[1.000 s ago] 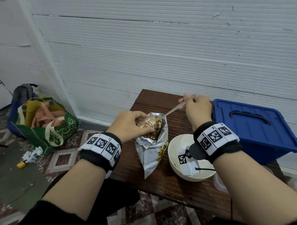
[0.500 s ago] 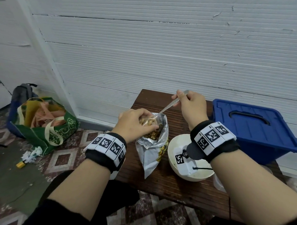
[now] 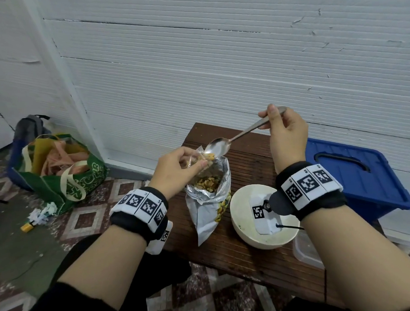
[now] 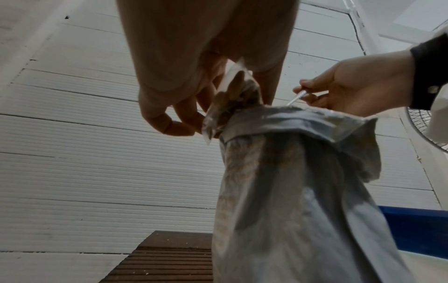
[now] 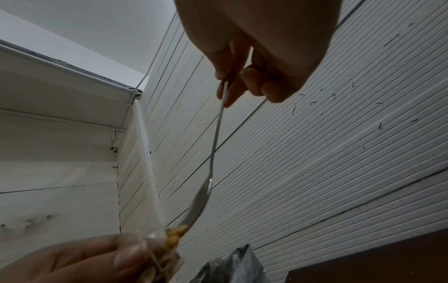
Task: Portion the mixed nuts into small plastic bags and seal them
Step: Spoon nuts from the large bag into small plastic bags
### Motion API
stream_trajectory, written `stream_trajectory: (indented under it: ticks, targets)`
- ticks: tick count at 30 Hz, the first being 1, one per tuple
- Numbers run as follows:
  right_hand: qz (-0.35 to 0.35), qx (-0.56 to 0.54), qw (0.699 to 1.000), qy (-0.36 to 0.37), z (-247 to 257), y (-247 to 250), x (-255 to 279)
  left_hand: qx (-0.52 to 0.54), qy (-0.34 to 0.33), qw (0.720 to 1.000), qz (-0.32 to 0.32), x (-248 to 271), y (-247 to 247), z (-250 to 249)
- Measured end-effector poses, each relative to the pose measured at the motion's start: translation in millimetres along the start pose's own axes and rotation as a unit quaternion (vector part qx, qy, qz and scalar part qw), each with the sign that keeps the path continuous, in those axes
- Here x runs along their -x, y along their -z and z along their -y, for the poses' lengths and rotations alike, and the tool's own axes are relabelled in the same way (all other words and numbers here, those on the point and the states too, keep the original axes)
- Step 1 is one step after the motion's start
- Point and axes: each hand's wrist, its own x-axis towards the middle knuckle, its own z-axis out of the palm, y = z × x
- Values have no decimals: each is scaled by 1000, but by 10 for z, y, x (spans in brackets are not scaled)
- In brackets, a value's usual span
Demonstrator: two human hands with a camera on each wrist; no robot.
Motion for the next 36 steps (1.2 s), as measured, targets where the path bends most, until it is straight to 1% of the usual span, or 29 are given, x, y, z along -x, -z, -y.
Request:
stream_trajectory:
  ticks: [3, 5, 8, 11, 13, 15, 18, 21, 26, 27, 30, 32, 34, 36]
  targets:
    - [-32, 35, 999, -23, -69, 27, 3, 11, 7, 1000, 0, 0, 9, 35]
    - [-30, 67, 997, -28, -101, 25, 24, 20, 7, 1000, -6, -1, 13, 58]
    - [22, 134, 991, -12, -148, -23, 110, 31, 0, 999, -9, 13, 22, 54]
    - [94, 215, 972, 6, -231, -127, 245, 44, -21, 999, -15, 27, 24, 13]
    - [135, 243, 961, 2, -300, -190, 328, 53, -29, 998, -25, 31, 25, -19]
    - [168, 251, 953, -17, -355, -217, 386, 57, -38, 997, -30, 37, 26, -60]
    - [177, 236, 954, -48, -390, -195, 405, 62, -57, 996, -24, 51, 32, -149]
    - [158, 192, 966, -68, -349, -128, 365, 55, -76, 995, -24, 40, 16, -227]
    - [98, 141, 984, -47, -127, 45, 261, 46, -93, 994, -44, -14, -95, -353]
    - [102, 128, 985, -45, -78, 75, 233, 49, -99, 993, -45, -18, -124, -400]
    - [150, 98, 983, -47, 68, 184, 181, 57, -119, 990, -42, -29, -221, -547]
    - [172, 91, 979, -66, 131, 269, 156, 57, -129, 989, -35, -38, -303, -625]
    - [175, 91, 977, -88, 148, 362, 130, 59, -141, 988, -25, -38, -407, -691]
    - [162, 86, 978, -101, 131, 462, 95, 74, -146, 986, -17, -28, -518, -752]
